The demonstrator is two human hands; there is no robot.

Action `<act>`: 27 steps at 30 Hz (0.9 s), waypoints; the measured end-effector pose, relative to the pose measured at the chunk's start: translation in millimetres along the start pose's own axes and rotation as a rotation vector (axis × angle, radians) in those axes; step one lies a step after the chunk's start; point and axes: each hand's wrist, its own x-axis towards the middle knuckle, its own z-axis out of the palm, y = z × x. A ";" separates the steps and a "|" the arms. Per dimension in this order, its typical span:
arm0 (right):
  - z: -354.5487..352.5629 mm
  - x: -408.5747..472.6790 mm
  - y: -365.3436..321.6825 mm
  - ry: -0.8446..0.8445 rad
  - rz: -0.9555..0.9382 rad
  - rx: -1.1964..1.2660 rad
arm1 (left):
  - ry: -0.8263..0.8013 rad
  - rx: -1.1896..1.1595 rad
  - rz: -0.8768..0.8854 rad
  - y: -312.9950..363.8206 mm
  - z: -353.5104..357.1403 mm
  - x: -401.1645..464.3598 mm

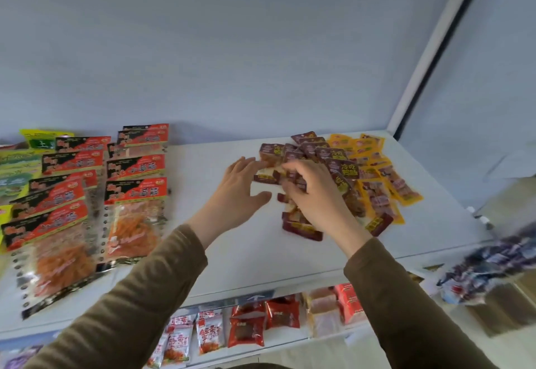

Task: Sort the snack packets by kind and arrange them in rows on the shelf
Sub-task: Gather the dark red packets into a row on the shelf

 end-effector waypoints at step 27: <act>-18.2 37.5 134.2 -0.248 -0.157 -0.388 | -0.085 0.387 -0.301 28.3 93.8 74.4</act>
